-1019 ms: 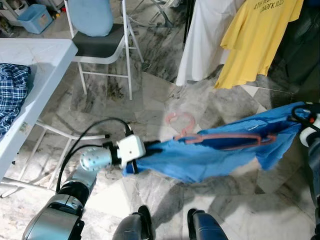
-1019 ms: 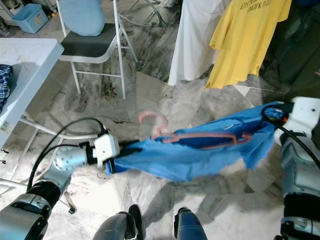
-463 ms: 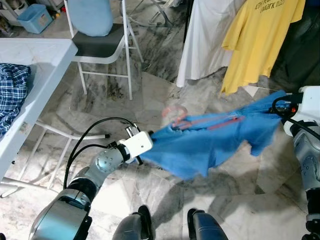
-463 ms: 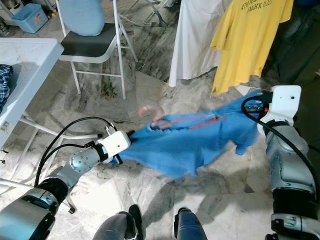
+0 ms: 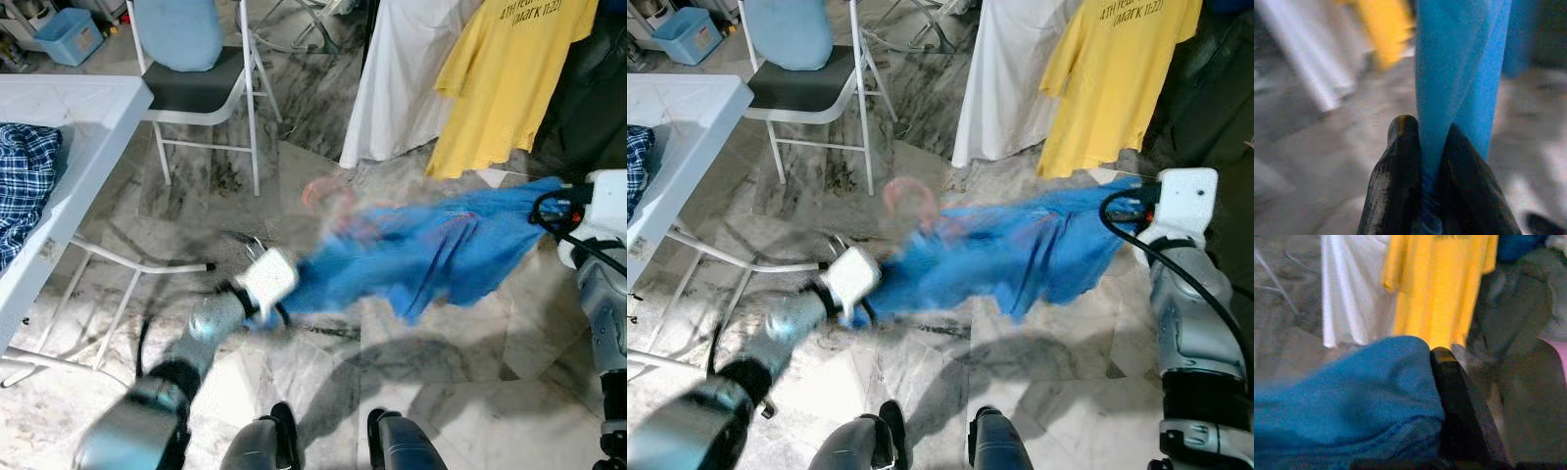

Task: Hang hanger

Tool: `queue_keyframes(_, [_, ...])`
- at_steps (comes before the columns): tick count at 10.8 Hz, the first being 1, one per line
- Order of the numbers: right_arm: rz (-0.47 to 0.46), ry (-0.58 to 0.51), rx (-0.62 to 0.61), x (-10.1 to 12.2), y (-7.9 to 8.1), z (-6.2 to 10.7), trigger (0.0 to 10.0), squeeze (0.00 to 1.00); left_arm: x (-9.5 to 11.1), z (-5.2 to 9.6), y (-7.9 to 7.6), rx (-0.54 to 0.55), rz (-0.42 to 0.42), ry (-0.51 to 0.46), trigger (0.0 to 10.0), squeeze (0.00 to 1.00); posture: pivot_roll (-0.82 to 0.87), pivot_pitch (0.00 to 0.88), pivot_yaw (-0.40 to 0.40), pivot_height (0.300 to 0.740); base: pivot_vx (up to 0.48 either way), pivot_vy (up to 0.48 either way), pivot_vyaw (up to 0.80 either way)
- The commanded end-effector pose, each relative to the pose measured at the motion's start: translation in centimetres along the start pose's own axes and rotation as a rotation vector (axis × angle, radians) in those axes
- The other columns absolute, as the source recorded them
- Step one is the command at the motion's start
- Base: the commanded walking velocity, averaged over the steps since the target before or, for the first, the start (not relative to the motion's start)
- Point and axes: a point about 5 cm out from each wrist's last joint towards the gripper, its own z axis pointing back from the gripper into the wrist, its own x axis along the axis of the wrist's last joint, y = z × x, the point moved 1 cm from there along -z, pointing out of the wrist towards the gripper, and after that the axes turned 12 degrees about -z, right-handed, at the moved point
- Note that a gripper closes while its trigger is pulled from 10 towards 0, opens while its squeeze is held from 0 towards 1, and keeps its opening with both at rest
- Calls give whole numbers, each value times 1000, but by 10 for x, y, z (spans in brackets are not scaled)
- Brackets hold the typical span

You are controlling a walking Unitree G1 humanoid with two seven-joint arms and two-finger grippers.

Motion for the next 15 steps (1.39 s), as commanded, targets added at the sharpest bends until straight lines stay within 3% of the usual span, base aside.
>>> queue_keyframes(1, [9, 7, -40, -4, -9, 2, 0, 0, -4, 7, -10, -94, 4, -18, 0, 0, -233, 241, 119, 740, 0, 0, 0])
queue_keyframes(2, [14, 8, -47, -6, -10, 2, 0, 0, -7, 17, -27, -298, -41, -36, 0, 0, -229, 244, 119, 740, 0, 0, 0])
queue_keyframes(3, [13, 7, -48, -7, -9, 1, 0, 0, -10, 24, -30, -366, -73, -36, 0, 0, -225, 246, 120, 740, 0, 0, 0])
queue_keyframes(4, [13, 8, -47, -9, -7, 1, 0, 0, -10, 27, -27, -359, -66, -37, 0, 0, -221, 246, 121, 740, 0, 0, 0])
queue_keyframes(5, [11, 11, -43, -12, -5, 0, 0, 0, -11, 28, -12, -259, -60, -19, 0, 0, -217, 247, 123, 740, 0, 0, 0])
queue_keyframes(7, [9, 11, -38, -13, -5, 1, 0, 0, -13, 30, 5, -120, -63, 9, 0, 0, -218, 247, 124, 740, 0, 0, 0])
queue_keyframes(8, [11, 15, -37, -14, -7, 2, 0, 0, -11, 30, 11, -42, -22, -11, 0, 0, -218, 247, 124, 740, 0, 0, 0])
queue_keyframes(11, [13, 18, -36, -15, -8, 4, 0, 0, -17, 29, 9, -30, -40, 53, 0, 0, -228, 243, 124, 740, 0, 0, 0])
queue_keyframes(15, [13, 18, -36, -15, -8, 4, 0, 0, -17, 29, 9, -30, -40, 53, 0, 0, -228, 243, 124, 740, 0, 0, 0])
